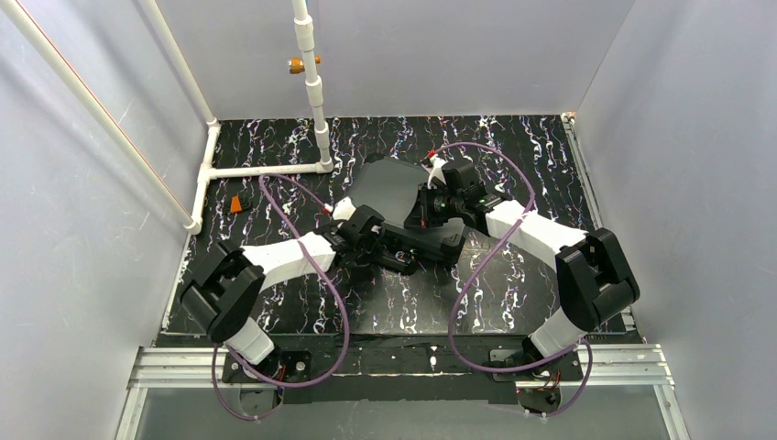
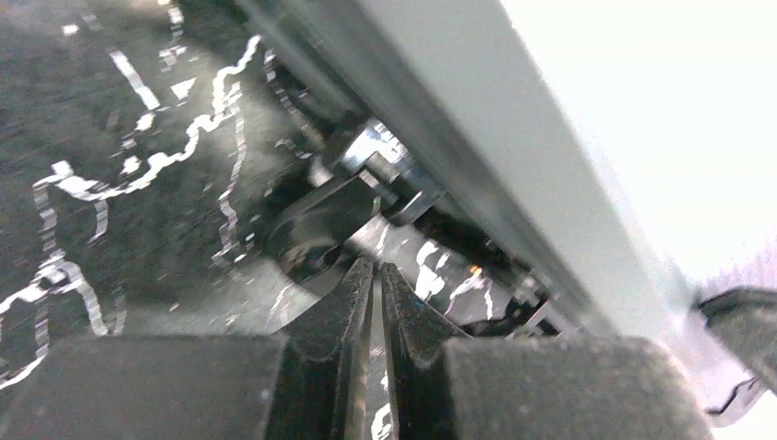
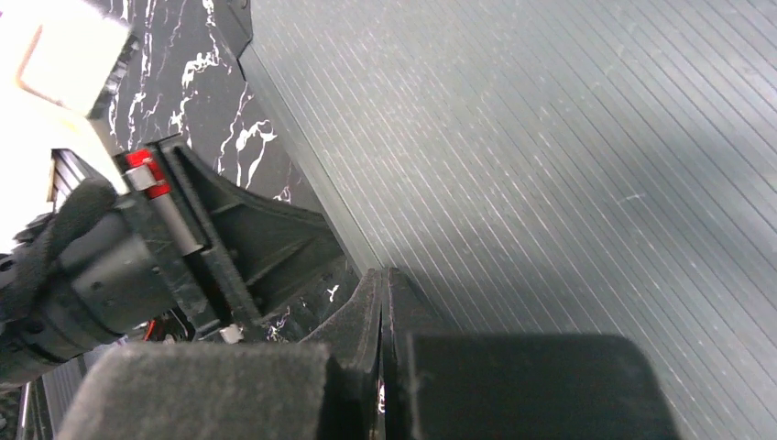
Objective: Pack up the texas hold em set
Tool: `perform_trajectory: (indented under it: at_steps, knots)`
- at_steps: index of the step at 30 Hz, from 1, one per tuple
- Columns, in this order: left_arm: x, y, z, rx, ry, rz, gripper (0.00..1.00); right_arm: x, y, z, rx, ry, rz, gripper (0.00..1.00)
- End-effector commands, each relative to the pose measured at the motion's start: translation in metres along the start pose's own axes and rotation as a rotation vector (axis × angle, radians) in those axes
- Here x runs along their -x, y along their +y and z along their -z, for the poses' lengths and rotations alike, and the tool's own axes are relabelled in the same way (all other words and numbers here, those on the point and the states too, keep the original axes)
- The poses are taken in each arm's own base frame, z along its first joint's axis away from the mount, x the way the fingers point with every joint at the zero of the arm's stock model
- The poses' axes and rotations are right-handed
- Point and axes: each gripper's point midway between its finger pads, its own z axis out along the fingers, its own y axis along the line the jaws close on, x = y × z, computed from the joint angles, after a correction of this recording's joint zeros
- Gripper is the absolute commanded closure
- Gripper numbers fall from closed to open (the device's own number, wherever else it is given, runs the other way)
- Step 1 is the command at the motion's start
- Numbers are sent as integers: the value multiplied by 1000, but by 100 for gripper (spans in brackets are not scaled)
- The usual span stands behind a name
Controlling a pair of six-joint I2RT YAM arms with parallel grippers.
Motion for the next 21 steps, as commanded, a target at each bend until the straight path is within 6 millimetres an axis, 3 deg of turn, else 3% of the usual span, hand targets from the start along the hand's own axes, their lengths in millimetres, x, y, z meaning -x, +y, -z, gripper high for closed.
perform_trajectory:
  at_steps: [1,7,10,17,21]
  knots:
    - [-1,45,25,124,-8,-91,90,-90,-58,19,-258,320,-87,99]
    - [19,47,56,83,-78,-188,88,-61,-40,25,-221,254,-59,98]
    - [34,49,77,64,-131,-260,85,-41,-26,32,-191,202,-36,91]
    - [81,58,139,27,-321,-448,68,10,10,62,-128,26,51,45]
    - [108,70,176,33,-455,-534,39,43,29,88,-115,-117,108,16]
